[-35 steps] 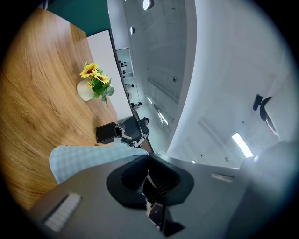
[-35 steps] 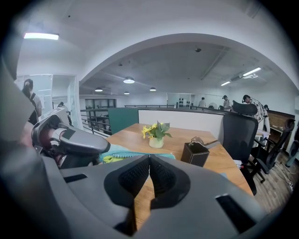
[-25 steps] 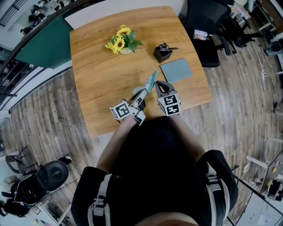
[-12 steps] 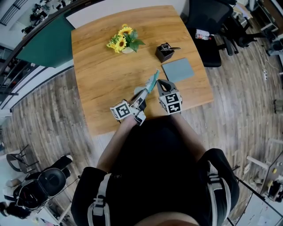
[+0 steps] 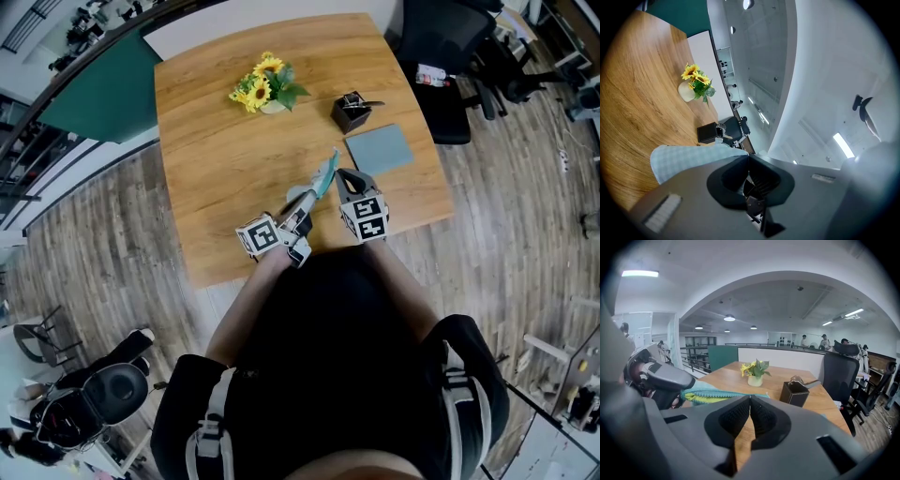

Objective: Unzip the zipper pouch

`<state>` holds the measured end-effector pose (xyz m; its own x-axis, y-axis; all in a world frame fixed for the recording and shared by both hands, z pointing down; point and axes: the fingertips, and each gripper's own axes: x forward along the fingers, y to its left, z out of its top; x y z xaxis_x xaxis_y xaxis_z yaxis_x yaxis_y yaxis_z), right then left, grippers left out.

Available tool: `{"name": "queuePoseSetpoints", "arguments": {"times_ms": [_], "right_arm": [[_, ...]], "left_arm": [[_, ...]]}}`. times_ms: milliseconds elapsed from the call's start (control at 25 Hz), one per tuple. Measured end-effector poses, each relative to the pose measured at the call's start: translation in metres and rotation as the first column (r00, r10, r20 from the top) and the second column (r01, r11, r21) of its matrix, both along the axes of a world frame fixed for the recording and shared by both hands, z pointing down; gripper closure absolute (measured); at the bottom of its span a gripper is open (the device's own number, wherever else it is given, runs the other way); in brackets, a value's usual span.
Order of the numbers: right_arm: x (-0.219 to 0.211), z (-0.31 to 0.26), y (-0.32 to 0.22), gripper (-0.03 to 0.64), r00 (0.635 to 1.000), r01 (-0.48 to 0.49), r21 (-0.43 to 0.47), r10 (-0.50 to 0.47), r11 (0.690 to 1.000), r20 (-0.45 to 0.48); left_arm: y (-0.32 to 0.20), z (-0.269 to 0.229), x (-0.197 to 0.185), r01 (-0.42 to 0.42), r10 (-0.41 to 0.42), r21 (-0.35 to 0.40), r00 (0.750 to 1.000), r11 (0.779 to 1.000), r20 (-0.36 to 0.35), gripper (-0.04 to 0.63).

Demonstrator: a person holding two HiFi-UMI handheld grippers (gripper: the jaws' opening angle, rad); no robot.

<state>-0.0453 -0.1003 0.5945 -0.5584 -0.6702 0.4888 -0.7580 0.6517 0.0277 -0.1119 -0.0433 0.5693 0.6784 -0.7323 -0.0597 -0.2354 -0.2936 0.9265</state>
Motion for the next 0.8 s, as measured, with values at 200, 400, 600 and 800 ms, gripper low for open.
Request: {"name": "queuePoseSetpoints", "arguments": {"times_ms": [200, 400, 600, 800], "right_arm": [[0.0017, -0.0027, -0.0014, 0.609, 1.0, -0.003, 0.007, 0.003, 1.0, 0.0], [0.0029, -0.0015, -0.0017, 0.607, 1.0, -0.003, 0.007, 0.003, 1.0, -0.005], [0.0022, -0.0029, -0.0042, 0.607, 1.0, -0.007, 0.013, 0.007, 1.0, -0.004], [0.0019, -0.005, -0.0075, 0.607, 1.0, -0.016, 0.02, 0.016, 1.0, 0.002]], "left_arm": [[0.0025, 0.0031, 0.0001, -0.004, 0.004, -0.017, 1.0, 1.0, 0.001, 0.598], [0.0012, -0.0002, 0.0016, -0.004, 0.004, 0.0, 1.0, 1.0, -0.008, 0.597], [0.0006, -0.0016, 0.0012, -0.003, 0.003, 0.008, 1.0, 1.0, -0.007, 0.598], [0.0012, -0.0008, -0.0011, 0.0, 0.0, -0.002, 1.0, 1.0, -0.025, 0.598]]}}
